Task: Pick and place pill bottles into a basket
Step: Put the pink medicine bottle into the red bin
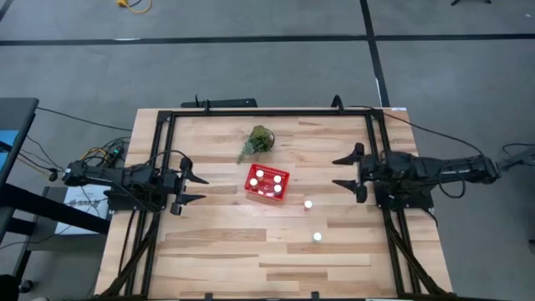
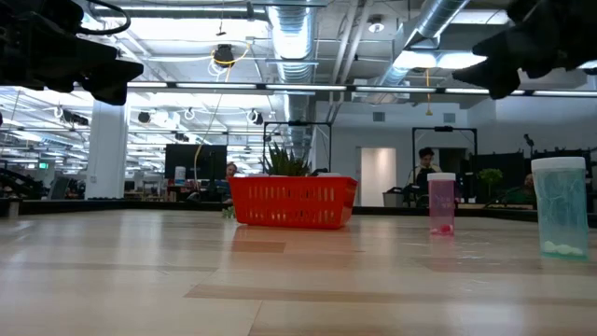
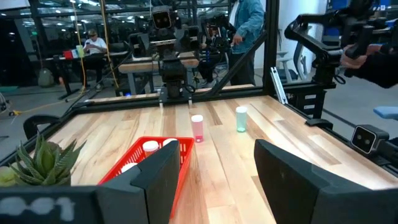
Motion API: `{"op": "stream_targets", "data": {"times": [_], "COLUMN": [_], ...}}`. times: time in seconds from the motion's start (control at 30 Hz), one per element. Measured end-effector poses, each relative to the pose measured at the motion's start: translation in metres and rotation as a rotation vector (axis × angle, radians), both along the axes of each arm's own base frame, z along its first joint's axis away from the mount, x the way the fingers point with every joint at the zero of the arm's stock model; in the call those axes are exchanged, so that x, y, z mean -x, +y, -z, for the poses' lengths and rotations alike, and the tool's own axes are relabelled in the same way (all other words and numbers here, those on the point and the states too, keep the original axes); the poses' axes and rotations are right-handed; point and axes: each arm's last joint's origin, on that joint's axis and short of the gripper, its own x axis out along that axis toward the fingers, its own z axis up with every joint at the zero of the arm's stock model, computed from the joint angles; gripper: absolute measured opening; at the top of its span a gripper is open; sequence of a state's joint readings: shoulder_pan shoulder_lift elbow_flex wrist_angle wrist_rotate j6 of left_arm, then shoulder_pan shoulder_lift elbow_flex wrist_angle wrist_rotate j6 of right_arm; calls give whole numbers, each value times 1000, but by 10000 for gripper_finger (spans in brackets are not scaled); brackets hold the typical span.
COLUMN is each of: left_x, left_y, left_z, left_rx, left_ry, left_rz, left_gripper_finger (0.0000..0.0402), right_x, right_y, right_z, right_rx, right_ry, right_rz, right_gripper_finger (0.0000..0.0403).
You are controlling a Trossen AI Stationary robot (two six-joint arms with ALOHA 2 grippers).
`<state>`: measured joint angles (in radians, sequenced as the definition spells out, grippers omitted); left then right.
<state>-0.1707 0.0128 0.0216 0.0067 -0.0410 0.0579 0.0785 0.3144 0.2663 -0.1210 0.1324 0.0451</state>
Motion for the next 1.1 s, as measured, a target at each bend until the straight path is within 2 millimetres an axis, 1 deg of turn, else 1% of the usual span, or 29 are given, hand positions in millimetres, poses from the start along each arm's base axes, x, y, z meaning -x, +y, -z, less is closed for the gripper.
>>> {"op": "stream_targets", "data": {"times": [0.17, 0.33, 0.43, 0.63, 0.83, 0.97, 1.1], "left_x": [0, 0, 0, 0, 0, 0, 0], "left_y": [0, 0, 0, 0, 0, 0, 0], "left_z": [0, 0, 0, 0, 0, 0, 0], "left_rx": [-11, 1, -9, -2, -2, 9, 6], "left_ry": [-1, 0, -1, 1, 1, 2, 2], "left_rz": [0, 0, 0, 0, 0, -1, 0], "left_gripper_finger": [199, 199, 199, 199, 199, 199, 199], "right_x": [-16, -39, -55, -81, -100, -113, -126], "right_y": [5, 15, 22, 37, 50, 57, 61], "right_z": [-14, -16, -17, -8, 5, 17, 29], "right_rx": [24, 96, 120, 150, 166, 161, 152], "right_ry": [245, 476, 546, 679, 771, 835, 859], "right_rz": [-31, -98, -131, -179, -218, -239, -260], "right_gripper_finger": [306, 306, 306, 306, 306, 306, 306]}}
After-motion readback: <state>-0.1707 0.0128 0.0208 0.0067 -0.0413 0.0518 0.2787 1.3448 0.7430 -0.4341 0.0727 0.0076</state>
